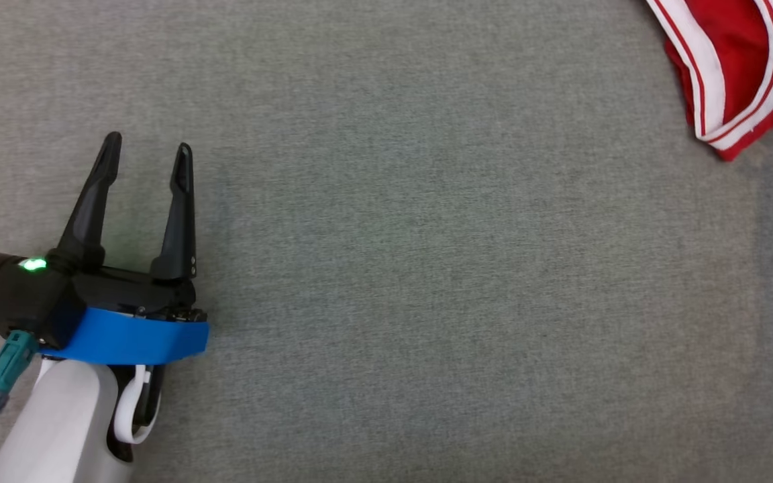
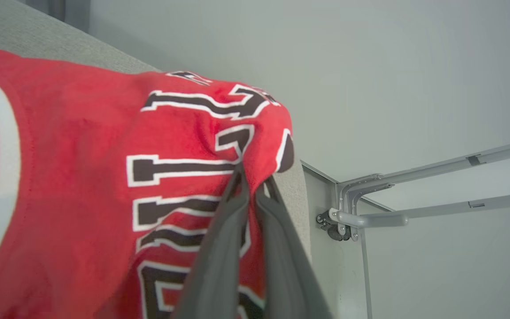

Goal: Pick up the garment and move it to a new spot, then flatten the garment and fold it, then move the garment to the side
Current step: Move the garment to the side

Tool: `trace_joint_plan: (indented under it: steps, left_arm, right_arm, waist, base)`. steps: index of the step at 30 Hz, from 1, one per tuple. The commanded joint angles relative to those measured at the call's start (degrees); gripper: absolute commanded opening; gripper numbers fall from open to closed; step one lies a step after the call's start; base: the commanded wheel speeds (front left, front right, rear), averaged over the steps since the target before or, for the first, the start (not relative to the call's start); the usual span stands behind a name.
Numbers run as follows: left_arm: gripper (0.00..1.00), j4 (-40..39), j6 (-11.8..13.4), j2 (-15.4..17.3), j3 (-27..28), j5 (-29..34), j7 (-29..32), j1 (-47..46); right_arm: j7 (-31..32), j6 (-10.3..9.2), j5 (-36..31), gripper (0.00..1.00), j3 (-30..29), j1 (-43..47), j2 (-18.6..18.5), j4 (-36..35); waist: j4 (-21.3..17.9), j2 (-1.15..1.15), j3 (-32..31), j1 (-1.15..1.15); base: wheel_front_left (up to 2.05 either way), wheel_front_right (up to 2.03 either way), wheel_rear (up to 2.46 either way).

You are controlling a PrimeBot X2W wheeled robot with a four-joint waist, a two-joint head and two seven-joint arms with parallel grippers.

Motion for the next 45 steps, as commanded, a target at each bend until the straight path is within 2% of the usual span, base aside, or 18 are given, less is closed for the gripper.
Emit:
trace_joint_plan:
  steps: [1, 9, 21, 22, 23, 36, 38, 39, 40, 41, 45]
  left_arm:
    - [1.0, -0.45, 0.07, 0.65, 0.2, 0.58, -0.21, -1.13]
    - [1.0, -2.63, -0.3, 2.01, -0.89, 1.99, 1.06, -2.35]
    - [1.0, -2.63, 0.17, 2.16, -1.14, 1.22, 1.23, -1.59]
    - [1.0, -2.45, 0.11, 2.04, -1.27, 1.16, 1.16, -1.65]
    - [1.0, -2.25, 0.1, 1.95, -1.37, 1.12, 1.08, -1.65]
    - [1.0, 2.09, -0.49, -0.62, -1.89, -0.03, 0.11, 0.46]
    - [1.0, 3.96, -0.98, -1.39, -1.93, -0.37, -0.07, 2.18]
    - [1.0, 3.96, -0.98, -1.39, -1.93, -0.37, -0.07, 2.18]
    - [1.0, 5.12, -0.59, -1.93, -1.74, -0.48, -0.13, 3.91]
    - [1.0, 5.12, -0.59, -1.93, -1.74, -0.48, -0.13, 3.91]
    - [1.0, 6.95, 0.02, -2.79, -0.31, -1.22, -0.18, 7.38]
  right_arm:
    - [-0.94, -0.04, -1.35, 0.0, -0.98, 0.72, -0.18, -0.67]
    - [-4.42, -0.04, -6.37, 0.0, -3.38, 1.63, 1.0, -3.99]
    - [-4.27, -0.04, -8.87, 0.0, -4.29, 2.99, 0.16, -6.0]
    - [-4.43, -0.03, -9.17, 0.26, -4.08, 3.36, 0.38, -6.29]
    - [-4.48, -0.03, -9.33, 1.0, -4.14, 3.6, 0.56, -6.45]
    - [-4.8, -0.04, -8.31, 1.0, -6.47, 9.9, 3.47, -6.28]
    - [-6.42, -0.03, -6.82, 1.0, -9.53, 13.88, 6.85, -6.35]
    - [-6.42, -0.03, -6.82, 1.0, -9.53, 13.88, 6.85, -6.35]
    - [-8.31, -0.02, -5.13, 1.0, -11.71, 16.95, 10.11, -7.25]
    - [-8.31, -0.02, -5.13, 1.0, -11.71, 16.95, 10.11, -7.25]
    - [-13.59, -0.03, -1.4, 1.0, -15.92, 23.54, 17.06, -9.61]
  waist:
    - [-0.82, -0.03, 0.42, -0.01]
    - [-3.46, -0.03, 1.65, -0.01]
    - [-2.44, -0.03, 2.29, -0.01]
    - [-2.3, -0.03, 2.11, -0.01]
    - [-2.18, -0.03, 1.89, -0.01]
    - [0.11, -0.03, -6.74, -0.01]
    - [0.84, -0.03, -10.67, -0.01]
    - [0.84, -0.03, -10.67, -0.01]
    - [1.13, -0.03, -13.56, -0.01]
    - [1.13, -0.03, -13.56, -0.01]
    - [1.16, -0.03, -18.64, -0.01]
  base:
    - [0.0, 0.0, 0.0]
    - [0.0, 0.0, 0.0]
    - [0.0, 0.0, 0.0]
    - [0.0, 0.0, 0.0]
    - [0.0, 0.0, 0.0]
    - [0.0, 0.0, 0.0]
    - [0.0, 0.0, 0.0]
    - [0.0, 0.0, 0.0]
    - [0.0, 0.0, 0.0]
    - [0.0, 0.0, 0.0]
    - [0.0, 0.0, 0.0]
